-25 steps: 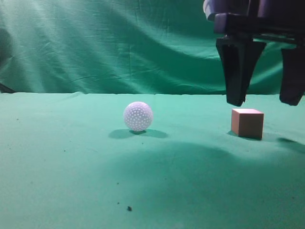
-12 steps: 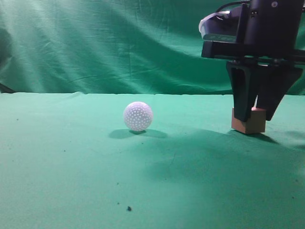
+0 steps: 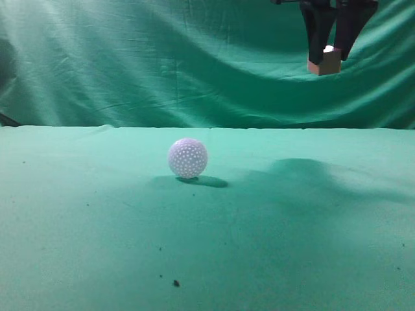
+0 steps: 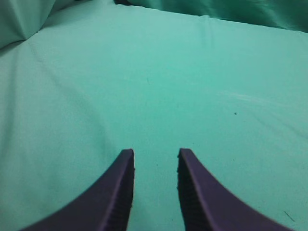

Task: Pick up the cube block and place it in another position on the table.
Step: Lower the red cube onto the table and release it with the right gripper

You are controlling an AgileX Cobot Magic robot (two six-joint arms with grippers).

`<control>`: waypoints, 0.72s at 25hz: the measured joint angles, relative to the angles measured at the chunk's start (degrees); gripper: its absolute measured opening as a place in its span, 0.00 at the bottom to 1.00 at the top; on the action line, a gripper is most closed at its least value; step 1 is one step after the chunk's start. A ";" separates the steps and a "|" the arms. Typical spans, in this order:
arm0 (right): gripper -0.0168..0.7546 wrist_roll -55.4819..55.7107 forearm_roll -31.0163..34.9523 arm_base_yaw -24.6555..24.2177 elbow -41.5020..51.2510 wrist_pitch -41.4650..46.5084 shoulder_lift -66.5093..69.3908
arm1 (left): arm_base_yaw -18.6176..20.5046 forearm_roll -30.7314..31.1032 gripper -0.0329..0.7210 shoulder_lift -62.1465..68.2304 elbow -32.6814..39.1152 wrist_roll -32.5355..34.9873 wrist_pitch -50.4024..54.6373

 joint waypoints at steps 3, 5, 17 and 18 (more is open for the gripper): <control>0.31 0.05 1.43 -2.69 -4.42 2.54 5.61 | 0.00 0.00 0.39 0.00 0.00 0.00 0.00; 0.31 0.05 2.54 -4.06 -6.45 3.08 8.98 | 0.00 0.00 0.39 0.00 0.00 0.00 0.00; 0.45 -1.73 10.20 -5.25 -8.70 3.39 15.73 | 0.00 0.00 0.39 0.00 0.00 0.00 0.00; 0.52 -1.73 10.43 -5.25 -8.90 4.00 15.73 | 0.00 0.00 0.39 0.00 0.00 0.00 0.00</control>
